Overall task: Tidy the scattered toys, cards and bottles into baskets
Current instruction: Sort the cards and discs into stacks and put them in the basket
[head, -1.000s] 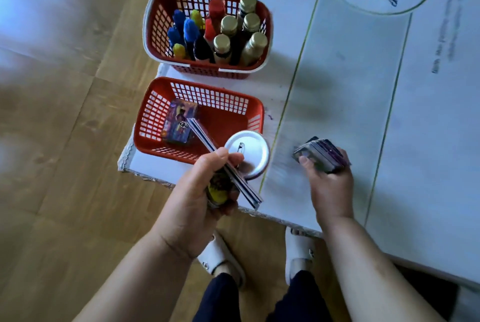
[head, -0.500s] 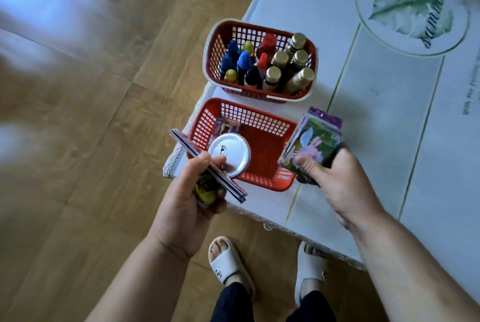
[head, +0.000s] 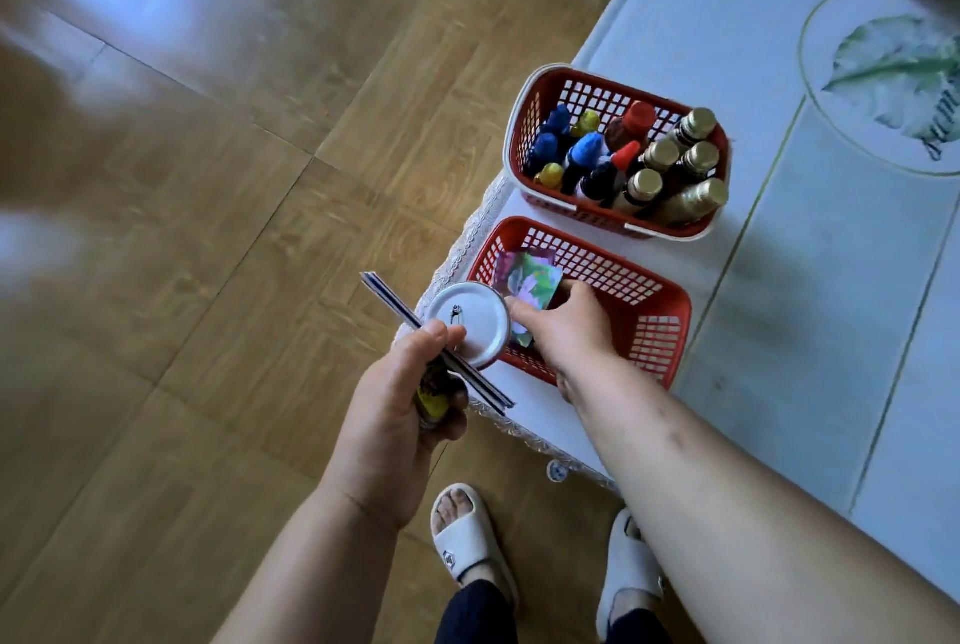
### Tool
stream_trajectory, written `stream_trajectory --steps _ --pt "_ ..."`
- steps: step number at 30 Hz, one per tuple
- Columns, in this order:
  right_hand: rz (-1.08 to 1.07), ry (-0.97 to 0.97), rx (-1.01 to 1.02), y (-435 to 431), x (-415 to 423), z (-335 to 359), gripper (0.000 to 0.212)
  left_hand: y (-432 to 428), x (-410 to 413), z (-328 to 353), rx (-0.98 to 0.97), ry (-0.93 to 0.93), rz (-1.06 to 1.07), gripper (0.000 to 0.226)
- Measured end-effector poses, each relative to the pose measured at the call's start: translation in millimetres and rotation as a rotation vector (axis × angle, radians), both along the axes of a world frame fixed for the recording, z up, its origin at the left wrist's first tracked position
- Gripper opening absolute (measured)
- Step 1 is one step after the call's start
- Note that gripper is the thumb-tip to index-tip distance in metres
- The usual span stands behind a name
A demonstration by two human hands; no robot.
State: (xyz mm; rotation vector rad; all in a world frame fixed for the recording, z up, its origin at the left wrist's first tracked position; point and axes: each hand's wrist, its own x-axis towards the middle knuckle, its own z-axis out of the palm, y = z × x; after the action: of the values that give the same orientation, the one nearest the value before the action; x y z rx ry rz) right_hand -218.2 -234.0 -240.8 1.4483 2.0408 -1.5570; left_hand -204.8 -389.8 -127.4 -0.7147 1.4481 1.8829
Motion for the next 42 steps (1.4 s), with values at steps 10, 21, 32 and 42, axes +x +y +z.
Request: stream_trajectory --steps 10,21,32,42 --pt "0.164 0.084 0.093 19.1 21.4 37.3 0.03 2.5 -2.8 -4.4 -0.056 0.013 -0.058 0.032" --pt "0.676 0.342 0.315 25.9 58.2 139.5 0.014 44.9 3.0 -7.1 -0.098 0.131 -0.235 0.033" --pt "0.53 0.103 0.744 95.1 47.4 70.0 0.005 38.9 12.2 -27.2 -0.213 0.073 -0.143 0.043" --pt "0.704 0.028 0.845 90.8 40.5 51.4 0.01 37.1 16.4 -30.1 -0.217 0.063 -0.173 0.053"
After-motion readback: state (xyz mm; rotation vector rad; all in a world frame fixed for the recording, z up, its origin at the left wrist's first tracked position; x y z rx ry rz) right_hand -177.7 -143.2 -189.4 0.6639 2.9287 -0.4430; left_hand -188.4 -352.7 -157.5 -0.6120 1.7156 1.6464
